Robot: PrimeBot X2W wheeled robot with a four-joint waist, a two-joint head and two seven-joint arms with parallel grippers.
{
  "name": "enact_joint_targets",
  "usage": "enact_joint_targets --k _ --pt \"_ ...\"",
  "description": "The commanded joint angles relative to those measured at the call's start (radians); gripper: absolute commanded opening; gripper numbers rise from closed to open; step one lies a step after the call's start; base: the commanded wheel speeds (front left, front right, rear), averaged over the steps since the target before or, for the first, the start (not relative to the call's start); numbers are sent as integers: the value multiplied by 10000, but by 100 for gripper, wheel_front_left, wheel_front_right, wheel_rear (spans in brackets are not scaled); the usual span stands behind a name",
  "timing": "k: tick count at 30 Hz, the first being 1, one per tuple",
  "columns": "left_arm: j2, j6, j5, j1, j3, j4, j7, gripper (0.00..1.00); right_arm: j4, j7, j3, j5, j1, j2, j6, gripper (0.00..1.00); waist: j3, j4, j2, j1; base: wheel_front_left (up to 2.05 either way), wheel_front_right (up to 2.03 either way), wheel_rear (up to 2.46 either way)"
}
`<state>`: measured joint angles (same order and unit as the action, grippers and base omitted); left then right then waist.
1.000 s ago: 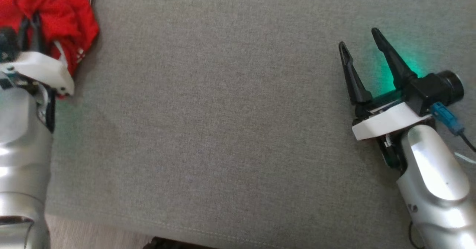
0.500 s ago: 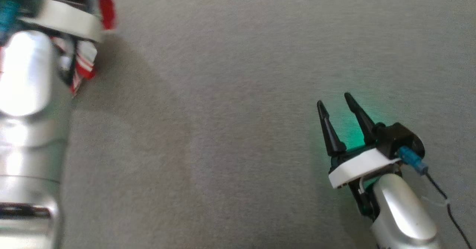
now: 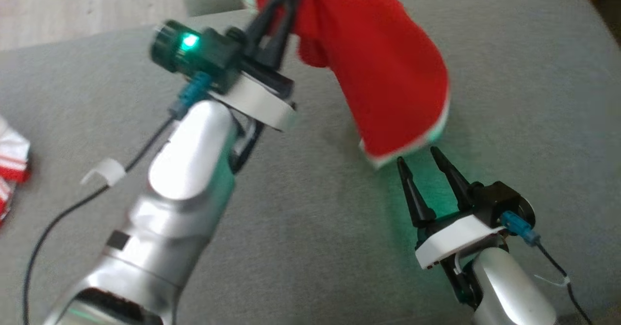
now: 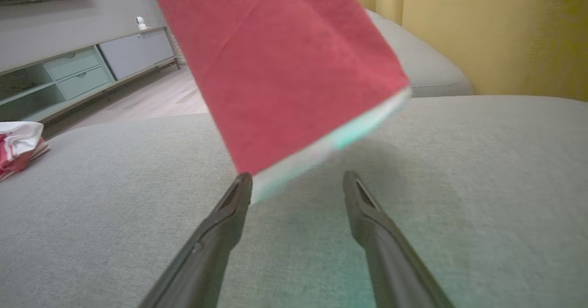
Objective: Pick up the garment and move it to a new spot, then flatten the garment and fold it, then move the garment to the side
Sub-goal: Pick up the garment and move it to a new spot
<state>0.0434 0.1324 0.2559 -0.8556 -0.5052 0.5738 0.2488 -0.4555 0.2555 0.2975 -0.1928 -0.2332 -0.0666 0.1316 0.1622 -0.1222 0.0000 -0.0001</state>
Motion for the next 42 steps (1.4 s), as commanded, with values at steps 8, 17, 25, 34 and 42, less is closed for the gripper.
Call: enact_joint_targets --k 8,17,25,34,42 --pt "73 -251 1036 837 -1131 -121 123 100 175 62 288 -117 27 160 -9 100 -285 -537 0 1 0 0 0" --pt "398 -966 685 3248 -401 -191 128 100 182 62 -33 -124 247 162 -9 100 -551 128 0 1 0 0 0" --pt "943 -1484 89 6187 1730 -1795 129 100 124 62 -460 -256 525 163 -9 100 -970 950 0 1 0 0 0" --pt "415 -1482 -420 8555 3669 -3085 129 100 102 62 -957 -239 971 163 -9 100 -1315 1358 0 1 0 0 0" --pt "132 -1110 -777 8997 4058 -3153 129 100 69 62 -1089 -170 1069 164 -9 100 -1288 1422 0 1 0 0 0"
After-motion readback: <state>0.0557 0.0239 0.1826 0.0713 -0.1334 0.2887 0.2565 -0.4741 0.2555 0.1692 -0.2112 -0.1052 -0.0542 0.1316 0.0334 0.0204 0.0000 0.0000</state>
